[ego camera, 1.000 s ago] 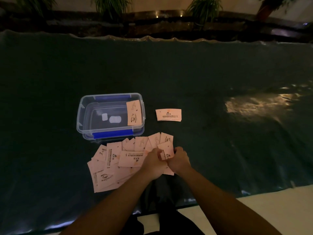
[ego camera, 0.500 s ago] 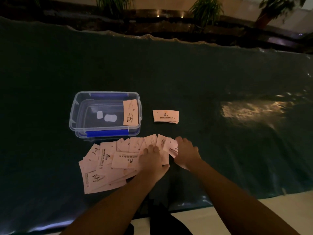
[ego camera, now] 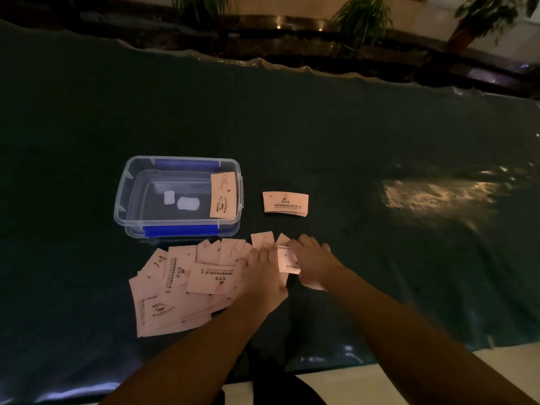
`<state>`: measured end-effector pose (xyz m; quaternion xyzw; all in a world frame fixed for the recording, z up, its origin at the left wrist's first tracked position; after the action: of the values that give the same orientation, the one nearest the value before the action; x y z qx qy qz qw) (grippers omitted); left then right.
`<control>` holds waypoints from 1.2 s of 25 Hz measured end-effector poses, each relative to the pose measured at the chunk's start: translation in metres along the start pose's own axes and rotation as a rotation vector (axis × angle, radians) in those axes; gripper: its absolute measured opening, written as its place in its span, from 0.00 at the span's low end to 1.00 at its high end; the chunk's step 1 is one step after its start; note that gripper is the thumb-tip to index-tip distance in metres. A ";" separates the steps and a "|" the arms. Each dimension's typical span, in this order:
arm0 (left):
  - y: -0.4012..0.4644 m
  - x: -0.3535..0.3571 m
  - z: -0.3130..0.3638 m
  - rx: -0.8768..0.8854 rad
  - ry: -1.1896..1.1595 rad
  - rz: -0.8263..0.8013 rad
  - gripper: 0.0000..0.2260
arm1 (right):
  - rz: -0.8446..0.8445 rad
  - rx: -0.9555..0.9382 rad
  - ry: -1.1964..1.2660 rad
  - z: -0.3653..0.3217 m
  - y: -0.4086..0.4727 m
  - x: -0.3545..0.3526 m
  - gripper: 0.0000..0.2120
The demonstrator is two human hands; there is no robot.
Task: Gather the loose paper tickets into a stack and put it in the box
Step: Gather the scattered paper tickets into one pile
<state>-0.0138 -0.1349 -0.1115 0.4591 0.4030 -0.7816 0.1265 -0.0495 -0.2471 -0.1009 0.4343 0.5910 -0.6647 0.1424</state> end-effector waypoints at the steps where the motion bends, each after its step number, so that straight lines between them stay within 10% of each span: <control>1: 0.000 -0.001 -0.001 0.002 -0.020 0.017 0.44 | 0.007 -0.009 0.007 -0.002 0.000 0.000 0.43; 9: 0.008 -0.023 -0.022 0.131 -0.207 0.089 0.36 | -0.002 -0.092 0.015 -0.010 -0.003 -0.004 0.49; 18: 0.005 -0.025 -0.060 0.020 -0.078 0.104 0.29 | 0.065 0.017 0.149 -0.016 -0.007 -0.002 0.33; 30: 0.016 -0.024 -0.067 -0.082 -0.064 -0.003 0.37 | 0.053 0.387 0.855 0.007 -0.007 0.002 0.19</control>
<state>0.0499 -0.0990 -0.1171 0.4277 0.4313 -0.7787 0.1568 -0.0585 -0.2505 -0.0981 0.7027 0.4507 -0.5203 -0.1802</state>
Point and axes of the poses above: each hand's wrist, its own y-axis towards the middle knuckle, its own x-axis out of the palm, z = x × y, the point moved 9 cm from there along y, towards the middle knuckle, and after that the axes turned 2 degrees about -z, right-handed, at the moved point
